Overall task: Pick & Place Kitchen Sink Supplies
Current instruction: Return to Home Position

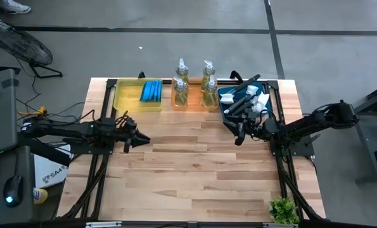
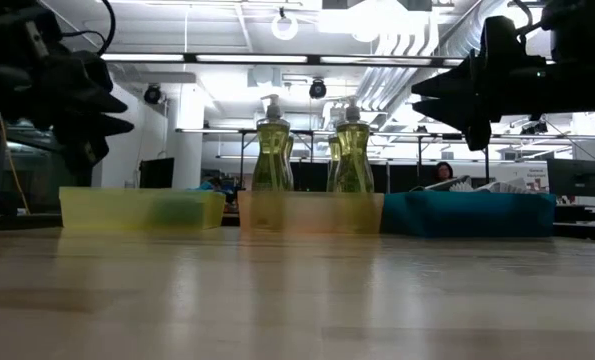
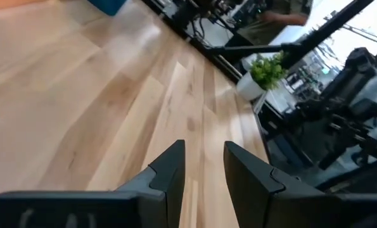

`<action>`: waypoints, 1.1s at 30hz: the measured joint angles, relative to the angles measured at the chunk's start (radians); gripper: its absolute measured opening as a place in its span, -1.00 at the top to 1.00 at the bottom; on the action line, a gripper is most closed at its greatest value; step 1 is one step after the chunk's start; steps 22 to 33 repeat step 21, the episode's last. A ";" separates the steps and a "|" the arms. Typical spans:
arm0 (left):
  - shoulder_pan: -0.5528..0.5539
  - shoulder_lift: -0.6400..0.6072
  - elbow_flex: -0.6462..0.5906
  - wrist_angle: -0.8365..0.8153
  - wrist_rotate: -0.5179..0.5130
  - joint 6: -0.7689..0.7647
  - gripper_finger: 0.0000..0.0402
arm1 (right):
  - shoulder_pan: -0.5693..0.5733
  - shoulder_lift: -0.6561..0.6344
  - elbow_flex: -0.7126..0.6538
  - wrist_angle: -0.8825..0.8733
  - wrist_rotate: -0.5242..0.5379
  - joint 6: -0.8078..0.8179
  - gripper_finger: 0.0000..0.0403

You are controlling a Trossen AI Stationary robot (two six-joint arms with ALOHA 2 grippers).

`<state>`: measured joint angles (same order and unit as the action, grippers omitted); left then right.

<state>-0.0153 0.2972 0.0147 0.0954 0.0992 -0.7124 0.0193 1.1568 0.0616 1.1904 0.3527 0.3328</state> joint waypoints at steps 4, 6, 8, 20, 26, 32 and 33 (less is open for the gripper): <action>-0.004 -0.015 0.000 -0.007 -0.001 0.000 0.48 | 0.000 0.000 0.000 0.000 0.000 0.001 0.20; -0.005 -0.014 0.000 -0.010 -0.003 0.000 0.48 | 0.000 0.000 0.000 0.000 0.000 0.000 0.20; -0.005 -0.014 0.000 -0.010 -0.004 0.000 0.48 | 0.000 0.000 0.000 0.000 0.000 0.002 0.20; -0.005 -0.013 0.000 -0.019 -0.005 0.000 0.48 | 0.000 0.000 0.000 -0.001 0.000 -0.001 0.20; -0.005 -0.013 0.000 -0.019 -0.005 0.000 0.48 | 0.000 0.000 0.000 -0.001 0.000 -0.001 0.20; -0.005 -0.013 0.000 -0.019 -0.005 0.000 0.48 | 0.000 0.000 0.000 -0.001 0.000 -0.001 0.20; -0.005 -0.013 0.000 -0.019 -0.005 0.000 0.48 | 0.000 0.000 0.000 -0.001 0.000 -0.001 0.20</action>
